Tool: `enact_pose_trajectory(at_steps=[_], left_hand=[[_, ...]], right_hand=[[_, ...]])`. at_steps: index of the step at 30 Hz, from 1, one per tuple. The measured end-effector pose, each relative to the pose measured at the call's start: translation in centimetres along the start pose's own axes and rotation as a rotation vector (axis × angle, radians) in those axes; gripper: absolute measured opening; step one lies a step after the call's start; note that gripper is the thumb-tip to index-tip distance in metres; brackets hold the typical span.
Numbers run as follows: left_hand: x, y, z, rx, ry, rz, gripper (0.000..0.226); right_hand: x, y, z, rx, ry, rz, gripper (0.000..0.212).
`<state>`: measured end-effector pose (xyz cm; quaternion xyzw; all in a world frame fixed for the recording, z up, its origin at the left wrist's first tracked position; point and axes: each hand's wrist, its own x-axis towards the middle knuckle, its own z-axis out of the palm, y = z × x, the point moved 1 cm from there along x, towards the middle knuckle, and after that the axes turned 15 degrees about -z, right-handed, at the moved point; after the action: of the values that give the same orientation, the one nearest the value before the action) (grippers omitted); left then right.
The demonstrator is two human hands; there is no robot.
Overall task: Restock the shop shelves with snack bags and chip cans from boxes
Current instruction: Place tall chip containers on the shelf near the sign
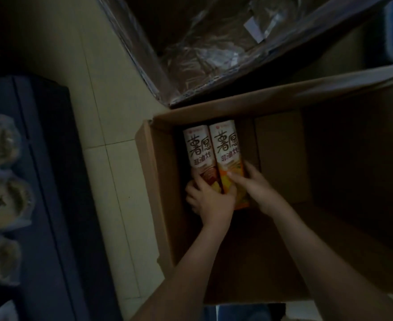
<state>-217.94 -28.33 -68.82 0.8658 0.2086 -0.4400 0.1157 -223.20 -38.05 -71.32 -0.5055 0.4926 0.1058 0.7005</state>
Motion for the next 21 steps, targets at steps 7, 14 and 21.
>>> enact_pose_trajectory(at_steps=[7, 14, 21], left_hand=[[1.5, -0.4, -0.7, -0.371, -0.255, 0.021, 0.086], [2.2, -0.9, -0.7, -0.421, -0.29, -0.008, 0.09], [-1.2, -2.1, -2.2, -0.488, -0.32, 0.044, 0.09]], right_hand=[[1.3, 0.6, -1.3, 0.049, -0.052, 0.052, 0.074], [1.4, 1.6, -1.6, 0.161, -0.063, 0.044, 0.061], [-3.1, -0.2, -2.6, 0.286, -0.038, -0.023, 0.043]])
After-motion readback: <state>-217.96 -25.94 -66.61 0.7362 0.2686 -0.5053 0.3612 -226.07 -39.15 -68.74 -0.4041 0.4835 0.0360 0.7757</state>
